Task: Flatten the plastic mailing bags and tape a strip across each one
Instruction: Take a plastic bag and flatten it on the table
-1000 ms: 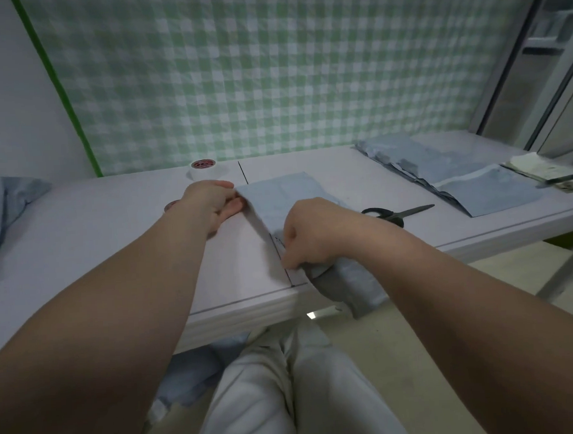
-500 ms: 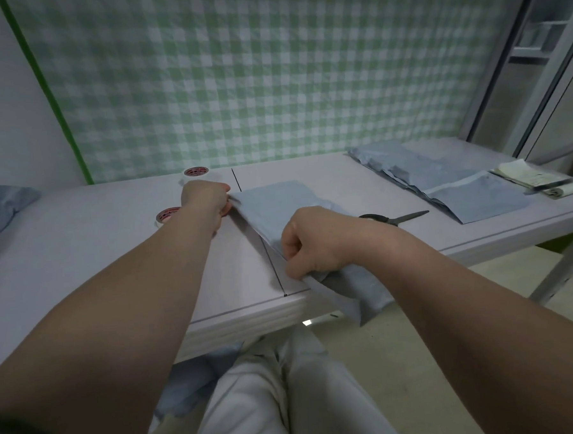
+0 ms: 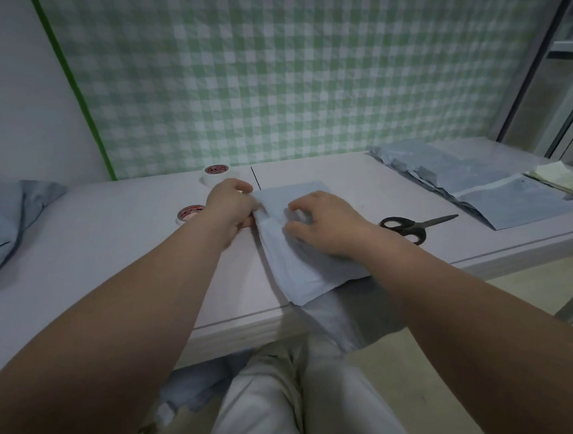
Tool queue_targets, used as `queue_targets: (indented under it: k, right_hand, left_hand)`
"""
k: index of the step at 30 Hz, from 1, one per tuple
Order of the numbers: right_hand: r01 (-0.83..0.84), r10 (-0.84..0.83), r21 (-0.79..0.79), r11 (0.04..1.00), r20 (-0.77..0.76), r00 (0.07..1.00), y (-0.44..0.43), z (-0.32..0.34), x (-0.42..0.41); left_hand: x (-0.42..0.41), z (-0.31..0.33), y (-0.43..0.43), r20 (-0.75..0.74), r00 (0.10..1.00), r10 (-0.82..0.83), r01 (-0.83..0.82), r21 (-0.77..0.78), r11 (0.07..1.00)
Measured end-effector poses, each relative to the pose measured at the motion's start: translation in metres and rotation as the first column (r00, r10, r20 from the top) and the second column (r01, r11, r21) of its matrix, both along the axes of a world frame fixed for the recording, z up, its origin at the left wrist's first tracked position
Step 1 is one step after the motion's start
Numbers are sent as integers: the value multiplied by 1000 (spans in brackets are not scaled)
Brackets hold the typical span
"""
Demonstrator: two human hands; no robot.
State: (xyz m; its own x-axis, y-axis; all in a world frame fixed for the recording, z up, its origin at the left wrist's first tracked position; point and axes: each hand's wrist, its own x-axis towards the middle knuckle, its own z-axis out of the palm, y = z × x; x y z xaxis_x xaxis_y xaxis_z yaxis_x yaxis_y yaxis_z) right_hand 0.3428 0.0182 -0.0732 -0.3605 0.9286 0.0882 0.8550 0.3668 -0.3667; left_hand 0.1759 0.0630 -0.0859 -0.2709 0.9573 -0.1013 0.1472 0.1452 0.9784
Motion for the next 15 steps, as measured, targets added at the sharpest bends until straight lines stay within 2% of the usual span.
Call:
queue_targets:
  k: [7, 15]
  right_hand:
    - [-5, 16, -102, 995, 104, 994, 26, -20, -5]
    - [52, -53, 7, 999, 147, 988, 59, -36, -8]
  left_hand:
    - [1, -6, 22, 14, 996, 88, -88, 46, 995]
    - [-1, -10, 57, -35, 990, 137, -134, 84, 987]
